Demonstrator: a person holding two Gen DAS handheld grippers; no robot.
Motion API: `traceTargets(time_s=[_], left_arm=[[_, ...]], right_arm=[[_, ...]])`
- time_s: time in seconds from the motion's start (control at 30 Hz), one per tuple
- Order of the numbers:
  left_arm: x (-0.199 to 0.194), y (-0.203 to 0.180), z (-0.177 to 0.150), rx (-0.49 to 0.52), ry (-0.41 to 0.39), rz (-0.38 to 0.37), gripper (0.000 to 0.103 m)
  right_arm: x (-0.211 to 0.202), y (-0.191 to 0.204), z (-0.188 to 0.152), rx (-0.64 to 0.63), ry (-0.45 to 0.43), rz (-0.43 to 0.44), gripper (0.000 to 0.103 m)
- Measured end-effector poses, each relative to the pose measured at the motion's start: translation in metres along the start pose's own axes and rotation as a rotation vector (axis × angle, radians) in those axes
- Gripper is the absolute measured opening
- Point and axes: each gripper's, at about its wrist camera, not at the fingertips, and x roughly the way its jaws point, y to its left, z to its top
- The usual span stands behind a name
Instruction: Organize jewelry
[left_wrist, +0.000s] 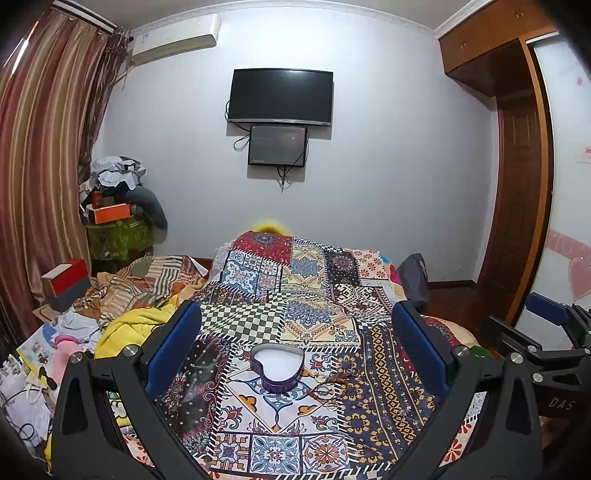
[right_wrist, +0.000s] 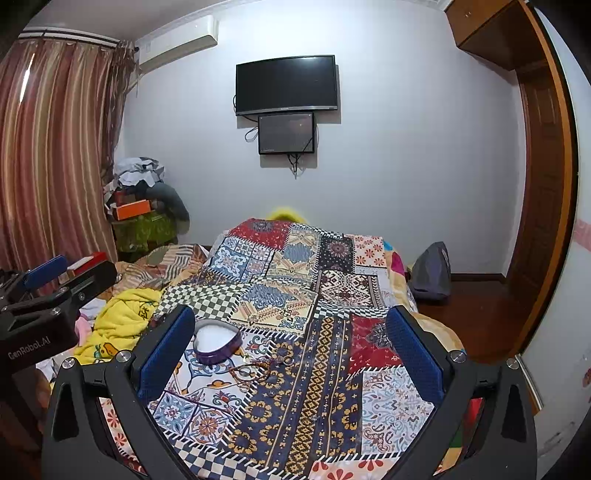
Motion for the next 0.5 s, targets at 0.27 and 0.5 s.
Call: traceTargets(time_s=[0.27,0.5], left_arm=[[0.023,0.002,-0.006,0.010,0.077,0.003,0.103],[0.059,0.007,-0.024,0.002,0.124,0.008,0.103]], right_arm=[[0.022,-0.007,-0.011,-0.003,0.064,-0.029,0.103],[0.053,-0.016,-0.034,0.004,0.194,-0.045,0.103]])
